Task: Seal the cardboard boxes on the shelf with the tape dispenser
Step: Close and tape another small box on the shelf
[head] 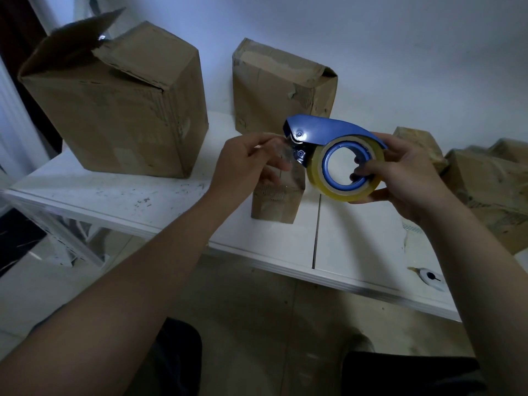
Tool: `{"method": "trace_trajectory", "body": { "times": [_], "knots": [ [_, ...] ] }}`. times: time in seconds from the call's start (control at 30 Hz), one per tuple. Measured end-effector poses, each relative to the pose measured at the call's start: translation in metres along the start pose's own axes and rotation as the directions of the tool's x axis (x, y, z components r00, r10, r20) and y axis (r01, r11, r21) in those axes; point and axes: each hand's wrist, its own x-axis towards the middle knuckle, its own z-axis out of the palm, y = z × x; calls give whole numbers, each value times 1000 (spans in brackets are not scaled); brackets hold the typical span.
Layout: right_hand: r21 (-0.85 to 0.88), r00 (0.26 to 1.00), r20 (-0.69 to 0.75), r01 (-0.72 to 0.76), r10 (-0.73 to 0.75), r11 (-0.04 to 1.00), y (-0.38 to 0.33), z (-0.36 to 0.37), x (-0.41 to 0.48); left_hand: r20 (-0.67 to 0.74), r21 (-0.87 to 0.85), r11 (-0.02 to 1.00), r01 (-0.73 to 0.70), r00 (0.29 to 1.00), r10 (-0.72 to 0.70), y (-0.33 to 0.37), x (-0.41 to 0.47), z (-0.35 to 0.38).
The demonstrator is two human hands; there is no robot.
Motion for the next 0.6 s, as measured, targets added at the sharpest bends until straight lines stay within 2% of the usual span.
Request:
{"method": "trace_trajectory", "body": {
  "times": [0.13,0.2,0.3,0.43,0.6],
  "knots": [
    [-6,1000,-6,12,-12,1000,1,0,0,29,-129,956,264,965,-262,3,-2,2],
    [6,1000,-11,12,-12,1000,1,-1,1,57,-230,895,382,923,-380,5,-2,2],
    [14,1000,-19,18,-18,1000,1,-2,2,114,-291,806,516,855,-506,7,-3,2],
    [-7,998,-29,48,-48,999,1,-1,1,226,-373,699,610,791,-569,10,-7,9],
    [-39,996,-46,79,-81,996,3,0,3,328,-488,576,656,749,-575,9,-4,6]
  ]
}}
